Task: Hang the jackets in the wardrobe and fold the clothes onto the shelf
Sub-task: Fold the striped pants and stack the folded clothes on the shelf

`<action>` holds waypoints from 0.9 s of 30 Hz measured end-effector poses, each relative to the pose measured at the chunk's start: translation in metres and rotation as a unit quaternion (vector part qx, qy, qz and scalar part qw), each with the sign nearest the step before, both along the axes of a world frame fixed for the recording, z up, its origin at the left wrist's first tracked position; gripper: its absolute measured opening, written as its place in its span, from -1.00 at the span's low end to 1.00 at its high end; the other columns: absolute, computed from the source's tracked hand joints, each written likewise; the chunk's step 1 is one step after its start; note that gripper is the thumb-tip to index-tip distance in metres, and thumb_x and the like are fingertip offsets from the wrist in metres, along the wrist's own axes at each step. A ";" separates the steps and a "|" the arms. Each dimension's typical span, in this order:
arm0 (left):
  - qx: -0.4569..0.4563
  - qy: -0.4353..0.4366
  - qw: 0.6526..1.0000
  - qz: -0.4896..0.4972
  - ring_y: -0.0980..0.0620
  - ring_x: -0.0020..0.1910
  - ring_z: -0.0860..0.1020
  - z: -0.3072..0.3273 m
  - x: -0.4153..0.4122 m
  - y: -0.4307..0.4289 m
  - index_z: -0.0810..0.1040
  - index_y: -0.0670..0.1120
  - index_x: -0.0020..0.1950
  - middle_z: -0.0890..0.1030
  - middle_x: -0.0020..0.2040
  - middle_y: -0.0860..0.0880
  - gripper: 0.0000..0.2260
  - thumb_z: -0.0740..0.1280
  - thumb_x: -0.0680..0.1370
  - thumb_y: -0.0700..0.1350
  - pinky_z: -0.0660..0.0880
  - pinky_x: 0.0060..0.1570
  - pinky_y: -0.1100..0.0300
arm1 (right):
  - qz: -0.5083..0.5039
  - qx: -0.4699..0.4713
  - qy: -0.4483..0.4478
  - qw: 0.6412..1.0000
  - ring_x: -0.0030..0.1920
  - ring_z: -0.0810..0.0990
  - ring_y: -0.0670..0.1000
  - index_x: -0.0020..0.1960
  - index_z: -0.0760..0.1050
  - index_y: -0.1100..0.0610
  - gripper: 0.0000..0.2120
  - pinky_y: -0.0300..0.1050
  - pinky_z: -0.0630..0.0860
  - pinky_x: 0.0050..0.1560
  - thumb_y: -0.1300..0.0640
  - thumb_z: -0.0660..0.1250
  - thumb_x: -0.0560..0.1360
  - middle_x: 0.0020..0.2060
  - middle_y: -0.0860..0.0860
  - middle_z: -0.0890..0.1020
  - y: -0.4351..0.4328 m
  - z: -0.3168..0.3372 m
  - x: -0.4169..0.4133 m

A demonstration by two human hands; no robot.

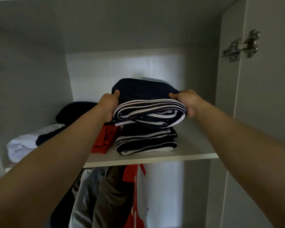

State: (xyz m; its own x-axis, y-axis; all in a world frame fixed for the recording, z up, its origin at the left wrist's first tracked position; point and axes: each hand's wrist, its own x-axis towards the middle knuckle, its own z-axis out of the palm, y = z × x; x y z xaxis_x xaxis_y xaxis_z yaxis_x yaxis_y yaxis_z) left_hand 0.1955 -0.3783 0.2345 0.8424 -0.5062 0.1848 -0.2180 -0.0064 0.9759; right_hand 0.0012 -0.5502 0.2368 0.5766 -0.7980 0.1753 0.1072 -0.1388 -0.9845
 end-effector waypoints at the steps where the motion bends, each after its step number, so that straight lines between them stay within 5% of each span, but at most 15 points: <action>1: 0.004 0.002 1.000 -0.002 -0.19 0.00 0.60 -0.003 0.009 -0.005 0.49 -0.27 0.24 0.60 -0.02 -0.20 -0.58 0.22 0.67 0.09 0.60 0.05 -0.04 | -0.004 -0.004 0.001 1.000 -0.11 0.71 0.15 0.10 0.57 0.32 -0.82 0.00 0.68 -0.17 0.28 0.42 0.53 -0.05 0.19 0.69 -0.005 0.001 0.008; 3: 0.022 0.011 1.000 -0.013 -0.23 0.13 0.59 -0.015 0.026 -0.016 0.46 -0.31 0.32 0.60 0.14 -0.25 -0.56 0.20 0.68 0.06 0.56 0.17 -0.06 | -0.015 -0.014 0.010 1.000 -0.15 0.71 0.11 0.06 0.57 0.30 -0.86 -0.08 0.65 -0.27 0.29 0.42 0.53 -0.06 0.18 0.69 -0.019 -0.006 0.024; 6: 0.131 -0.018 0.991 -0.026 -0.26 0.29 0.53 -0.057 0.042 -0.035 0.41 -0.30 0.41 0.52 0.33 -0.29 -0.59 0.12 0.71 -0.01 0.52 0.19 0.04 | -0.046 -0.120 0.105 0.986 0.18 0.60 0.22 0.19 0.48 0.26 -0.75 -0.10 0.55 0.06 0.32 0.39 0.53 0.13 0.22 0.61 -0.038 -0.038 0.043; 9: 0.289 -0.084 0.954 0.017 -0.21 0.38 0.44 -0.089 0.044 -0.049 0.25 -0.20 0.52 0.42 0.44 -0.25 -0.60 0.07 0.72 -0.06 0.39 0.28 0.01 | -0.035 -0.281 0.347 0.894 0.20 0.57 0.16 0.29 0.54 0.24 -0.68 -0.11 0.47 0.14 0.15 0.35 0.58 0.22 0.18 0.61 -0.046 -0.074 0.052; 11: 0.330 -0.123 0.936 0.025 -0.21 0.43 0.37 -0.089 0.054 -0.060 0.09 -0.16 0.57 0.29 0.51 -0.24 -0.47 0.18 0.68 0.01 0.34 0.35 -0.01 | -0.011 -0.301 0.410 0.861 0.05 0.65 0.14 0.21 0.61 0.20 -0.71 -0.03 0.59 0.06 0.06 0.33 0.58 0.09 0.16 0.67 -0.050 -0.073 0.052; 13: 0.327 -0.114 0.938 0.027 -0.23 0.38 0.39 -0.079 0.058 -0.056 0.03 -0.17 0.57 0.24 0.50 -0.27 -0.30 0.33 0.60 0.08 0.40 0.21 0.05 | -0.014 -0.326 0.457 0.827 -0.01 0.67 0.17 0.25 0.59 0.19 -0.66 0.02 0.65 -0.01 0.02 0.37 0.56 0.06 0.16 0.66 -0.050 -0.060 0.051; 16: 0.322 -0.270 0.907 0.016 -0.21 0.31 0.43 -0.057 0.051 -0.050 0.27 -0.15 0.51 0.29 0.43 -0.22 -0.39 0.28 0.60 0.18 0.40 0.11 0.12 | -0.080 -0.446 0.432 0.780 0.15 0.59 0.18 0.21 0.59 0.20 -0.65 -0.06 0.55 0.08 -0.02 0.32 0.57 0.13 0.16 0.62 -0.048 -0.035 0.056; 18: 0.278 -0.349 0.894 -0.043 -0.16 0.24 0.50 -0.051 0.037 -0.055 0.51 -0.17 0.31 0.48 0.26 -0.10 -0.54 0.19 0.64 0.17 0.42 0.14 0.13 | -0.072 -0.467 0.344 0.812 0.05 0.59 0.14 -0.01 0.62 0.18 -0.64 -0.14 0.44 -0.13 -0.07 0.20 0.64 -0.06 0.11 0.63 -0.036 -0.030 0.065; 20: 0.329 -0.401 0.846 -0.120 -0.15 0.16 0.54 -0.061 0.021 -0.059 0.56 -0.21 0.18 0.59 0.18 -0.14 -0.58 0.10 0.68 0.08 0.46 0.16 0.07 | -0.016 -0.450 0.330 0.830 0.06 0.56 0.11 0.06 0.62 0.17 -0.51 -0.19 0.36 -0.11 -0.15 0.05 0.68 0.03 0.11 0.64 -0.023 -0.042 0.076; 22: 0.403 -0.385 0.817 -0.147 -0.18 0.19 0.51 -0.086 0.013 -0.064 0.48 -0.21 0.20 0.53 0.27 -0.20 -0.65 0.01 0.70 -0.03 0.43 0.23 -0.02 | 0.060 -0.480 0.403 0.777 0.21 0.52 0.13 0.28 0.55 0.20 -0.47 -0.15 0.36 0.09 -0.12 -0.04 0.70 0.27 0.16 0.56 -0.014 -0.072 0.083; 24: 0.425 -0.413 0.797 -0.113 -0.19 0.24 0.47 -0.103 0.010 -0.058 0.44 -0.17 0.26 0.49 0.32 -0.18 -0.68 -0.01 0.69 -0.06 0.41 0.25 -0.11 | 0.085 -0.493 0.453 0.738 0.24 0.47 0.14 0.26 0.47 0.21 -0.58 -0.07 0.33 0.21 0.03 -0.07 0.71 0.30 0.18 0.51 -0.007 -0.100 0.080; 27: 0.356 -0.423 0.831 -0.063 -0.12 0.24 0.51 -0.109 0.011 -0.052 0.51 -0.07 0.32 0.57 0.28 -0.09 -0.63 0.06 0.69 0.05 0.43 0.26 -0.03 | 0.066 -0.470 0.422 0.772 0.22 0.44 0.13 0.23 0.41 0.23 -0.69 -0.05 0.31 0.24 0.15 -0.06 0.70 0.26 0.19 0.49 -0.010 -0.104 0.075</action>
